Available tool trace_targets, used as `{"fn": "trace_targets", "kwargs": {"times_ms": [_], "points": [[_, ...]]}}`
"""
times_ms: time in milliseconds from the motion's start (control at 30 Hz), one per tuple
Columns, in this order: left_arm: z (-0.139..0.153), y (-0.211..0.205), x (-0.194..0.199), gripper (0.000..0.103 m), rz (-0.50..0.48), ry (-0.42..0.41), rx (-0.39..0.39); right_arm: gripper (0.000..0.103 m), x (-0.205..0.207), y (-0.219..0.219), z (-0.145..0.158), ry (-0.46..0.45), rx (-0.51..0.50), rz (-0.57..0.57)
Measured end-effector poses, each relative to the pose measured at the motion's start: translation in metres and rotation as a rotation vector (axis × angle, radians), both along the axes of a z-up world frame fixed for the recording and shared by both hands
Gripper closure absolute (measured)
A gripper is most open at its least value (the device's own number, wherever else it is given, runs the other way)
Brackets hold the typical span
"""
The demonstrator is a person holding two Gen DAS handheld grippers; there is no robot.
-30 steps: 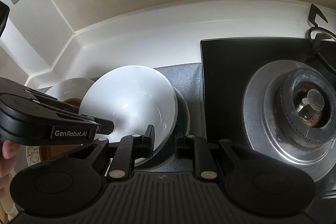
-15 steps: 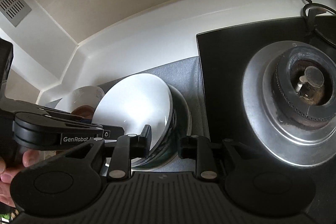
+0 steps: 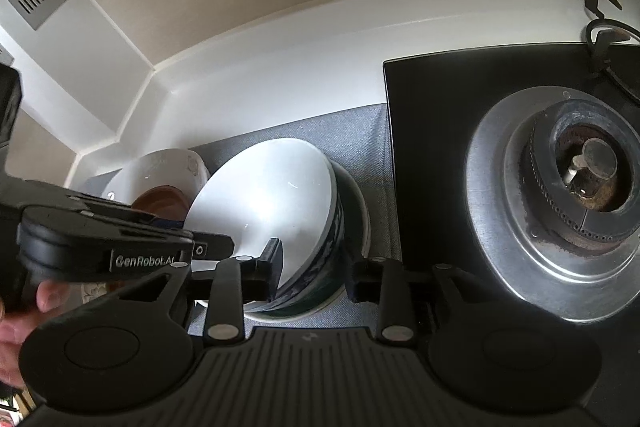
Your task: Organize plates and bowls
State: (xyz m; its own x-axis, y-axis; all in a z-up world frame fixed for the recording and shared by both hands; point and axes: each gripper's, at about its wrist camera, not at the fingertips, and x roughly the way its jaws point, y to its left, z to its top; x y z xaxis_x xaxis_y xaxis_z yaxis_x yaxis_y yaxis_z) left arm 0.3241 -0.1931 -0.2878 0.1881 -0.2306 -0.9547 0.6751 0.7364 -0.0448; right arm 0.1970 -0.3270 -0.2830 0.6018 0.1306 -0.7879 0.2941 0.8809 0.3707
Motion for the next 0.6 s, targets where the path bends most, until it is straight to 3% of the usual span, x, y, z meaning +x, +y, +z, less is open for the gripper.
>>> {"fn": "trace_targets", "kwargs": {"times_ms": [133, 267, 400, 500, 600], "points": [[0.002, 0.001, -0.004, 0.083, 0.011, 0.008, 0.004, 0.068, 0.013, 0.010, 0.004, 0.051, -0.069, 0.020], [0.003, 0.002, -0.007, 0.082, 0.014, 0.014, 0.004, 0.080, 0.018, 0.025, 0.003, 0.080, -0.200, 0.054], [0.005, 0.005, -0.009, 0.081, 0.023, 0.027, -0.006, 0.082, 0.020, 0.036, 0.003, 0.088, -0.312, 0.128], [0.007, 0.008, -0.008, 0.081, 0.028, 0.034, -0.014, 0.081, 0.021, 0.041, 0.006, 0.104, -0.366, 0.166], [0.011, 0.010, -0.009, 0.082, 0.021, 0.018, -0.017, 0.069, 0.023, 0.049, 0.008, 0.122, -0.419, 0.219]]}}
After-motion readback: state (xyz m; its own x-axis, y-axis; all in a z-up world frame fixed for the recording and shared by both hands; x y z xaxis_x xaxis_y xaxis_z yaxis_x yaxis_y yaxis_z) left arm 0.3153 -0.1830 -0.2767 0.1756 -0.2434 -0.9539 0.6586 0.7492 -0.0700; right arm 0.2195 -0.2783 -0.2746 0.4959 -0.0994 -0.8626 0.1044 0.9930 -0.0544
